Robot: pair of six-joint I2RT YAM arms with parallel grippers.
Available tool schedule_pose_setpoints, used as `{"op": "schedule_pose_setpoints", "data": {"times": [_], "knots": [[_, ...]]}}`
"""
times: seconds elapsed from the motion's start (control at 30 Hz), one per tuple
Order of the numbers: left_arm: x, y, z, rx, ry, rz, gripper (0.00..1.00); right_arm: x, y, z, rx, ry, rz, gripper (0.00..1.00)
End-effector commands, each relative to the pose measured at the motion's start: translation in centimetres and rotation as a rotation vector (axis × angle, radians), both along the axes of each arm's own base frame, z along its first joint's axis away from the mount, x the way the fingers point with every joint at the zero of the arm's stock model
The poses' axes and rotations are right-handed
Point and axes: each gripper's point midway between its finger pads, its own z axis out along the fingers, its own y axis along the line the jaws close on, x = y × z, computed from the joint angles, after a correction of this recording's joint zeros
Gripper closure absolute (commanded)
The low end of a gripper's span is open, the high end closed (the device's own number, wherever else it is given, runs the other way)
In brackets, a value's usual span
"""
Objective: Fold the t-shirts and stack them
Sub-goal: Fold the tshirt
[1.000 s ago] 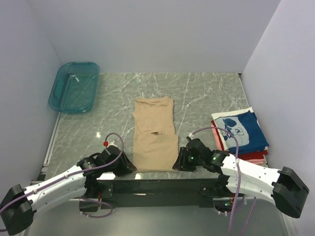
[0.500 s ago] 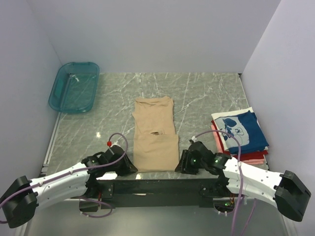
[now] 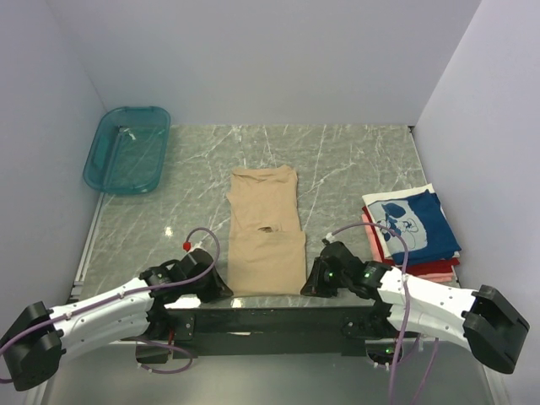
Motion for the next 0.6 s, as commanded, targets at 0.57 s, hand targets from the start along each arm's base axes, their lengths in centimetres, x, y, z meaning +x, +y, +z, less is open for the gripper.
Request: {"op": "schedule_pose_setpoints", "data": {"times": [0.57], "knots": [[4.6,-0.6,11.5,0.044,-0.255,0.003,1.00,5.7,-1.5,12.0,-0.035,-0.317,-0.018,0.92]]}}
